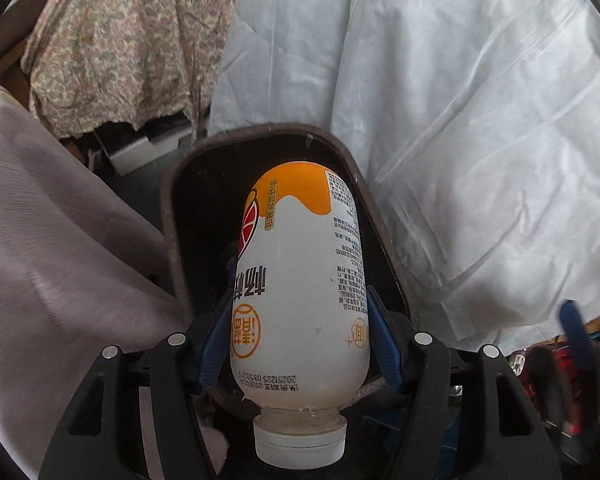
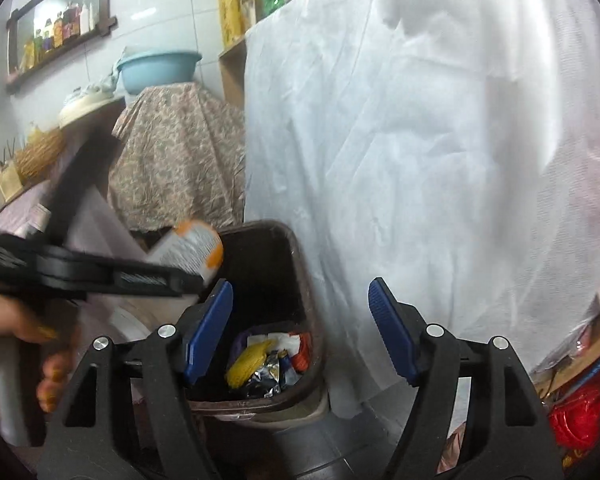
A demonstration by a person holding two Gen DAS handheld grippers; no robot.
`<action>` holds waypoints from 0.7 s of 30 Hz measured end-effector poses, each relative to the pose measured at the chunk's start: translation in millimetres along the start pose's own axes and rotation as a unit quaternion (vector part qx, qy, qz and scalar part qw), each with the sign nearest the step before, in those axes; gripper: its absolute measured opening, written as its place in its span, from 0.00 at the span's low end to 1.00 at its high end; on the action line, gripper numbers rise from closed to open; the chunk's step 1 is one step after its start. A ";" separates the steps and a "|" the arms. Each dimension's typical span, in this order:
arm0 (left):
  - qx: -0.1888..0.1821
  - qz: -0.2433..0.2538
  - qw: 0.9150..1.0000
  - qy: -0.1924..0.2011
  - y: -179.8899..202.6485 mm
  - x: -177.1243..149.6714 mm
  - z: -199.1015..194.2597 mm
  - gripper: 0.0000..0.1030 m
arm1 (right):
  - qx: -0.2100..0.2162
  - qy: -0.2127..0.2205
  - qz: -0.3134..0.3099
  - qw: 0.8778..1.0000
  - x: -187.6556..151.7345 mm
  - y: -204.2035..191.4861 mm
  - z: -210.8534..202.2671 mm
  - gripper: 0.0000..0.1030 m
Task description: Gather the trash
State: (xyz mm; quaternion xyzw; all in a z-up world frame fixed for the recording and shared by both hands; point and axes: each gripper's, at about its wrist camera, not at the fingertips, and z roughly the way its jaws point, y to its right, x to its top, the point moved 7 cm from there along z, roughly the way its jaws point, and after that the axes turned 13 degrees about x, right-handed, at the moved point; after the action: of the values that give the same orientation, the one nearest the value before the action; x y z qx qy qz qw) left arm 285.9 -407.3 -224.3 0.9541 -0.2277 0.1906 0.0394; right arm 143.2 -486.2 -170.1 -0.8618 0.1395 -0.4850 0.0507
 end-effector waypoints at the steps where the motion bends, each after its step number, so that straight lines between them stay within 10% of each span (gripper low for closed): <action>1: 0.002 0.002 1.000 -0.004 1.3 -0.3 5.9 0.60 | -0.001 0.004 0.004 1.000 2.3 1.4 -2.2 0.69; 13: 0.031 0.033 0.999 0.014 10.6 -1.6 24.8 0.75 | 0.015 0.031 0.014 0.999 17.5 -4.8 -29.0 0.77; 21: 0.020 0.034 0.995 0.093 9.6 1.2 -50.3 0.81 | 0.025 0.075 0.002 0.997 38.8 -29.1 -55.7 0.90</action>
State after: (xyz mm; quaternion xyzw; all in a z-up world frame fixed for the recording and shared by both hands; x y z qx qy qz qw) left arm 265.1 -408.3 -177.5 0.9244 -0.2516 0.2844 0.0351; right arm 120.4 -467.0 -102.5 -0.8214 0.1326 -0.5511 0.0632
